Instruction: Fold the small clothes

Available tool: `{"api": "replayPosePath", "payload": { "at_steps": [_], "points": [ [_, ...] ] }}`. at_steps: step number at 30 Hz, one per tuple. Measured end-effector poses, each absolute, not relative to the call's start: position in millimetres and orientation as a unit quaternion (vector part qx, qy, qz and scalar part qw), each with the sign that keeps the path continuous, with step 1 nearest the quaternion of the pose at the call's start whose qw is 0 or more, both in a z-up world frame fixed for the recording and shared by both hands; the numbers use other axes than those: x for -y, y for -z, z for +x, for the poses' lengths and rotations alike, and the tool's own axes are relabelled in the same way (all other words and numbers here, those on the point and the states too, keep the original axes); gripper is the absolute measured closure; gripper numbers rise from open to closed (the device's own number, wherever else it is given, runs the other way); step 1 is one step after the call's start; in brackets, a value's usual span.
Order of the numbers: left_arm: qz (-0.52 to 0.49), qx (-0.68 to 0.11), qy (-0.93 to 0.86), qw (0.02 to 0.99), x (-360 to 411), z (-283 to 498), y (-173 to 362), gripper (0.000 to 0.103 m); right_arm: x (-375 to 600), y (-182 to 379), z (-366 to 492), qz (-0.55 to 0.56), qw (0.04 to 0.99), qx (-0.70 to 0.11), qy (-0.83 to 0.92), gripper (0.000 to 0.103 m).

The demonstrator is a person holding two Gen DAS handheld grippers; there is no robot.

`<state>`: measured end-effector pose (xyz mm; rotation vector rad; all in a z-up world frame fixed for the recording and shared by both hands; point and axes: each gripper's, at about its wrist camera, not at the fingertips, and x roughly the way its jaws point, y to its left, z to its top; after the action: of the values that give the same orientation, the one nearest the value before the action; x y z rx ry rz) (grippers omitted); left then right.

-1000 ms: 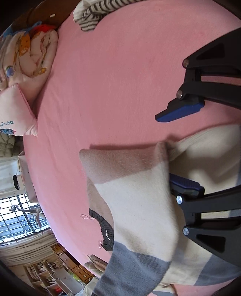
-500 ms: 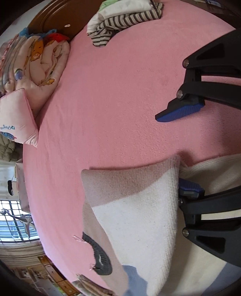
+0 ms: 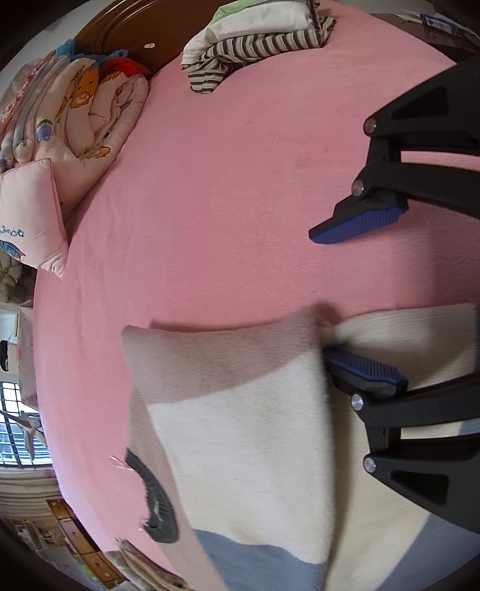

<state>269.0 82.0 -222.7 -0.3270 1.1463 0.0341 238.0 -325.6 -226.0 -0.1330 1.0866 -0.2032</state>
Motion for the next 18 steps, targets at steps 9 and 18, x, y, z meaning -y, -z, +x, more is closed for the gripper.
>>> {"api": "replayPosePath", "payload": {
  "at_steps": [9,18],
  "points": [
    [-0.135,-0.539,-0.009,0.832,-81,262,221,0.085,344,181,208,0.005,0.852,-0.522,0.052,0.046],
    [-0.127,-0.535,-0.017,0.835,-77,261,224,0.084,333,136,299,0.020,0.872,-0.485,0.059,0.044]
  ]
}}
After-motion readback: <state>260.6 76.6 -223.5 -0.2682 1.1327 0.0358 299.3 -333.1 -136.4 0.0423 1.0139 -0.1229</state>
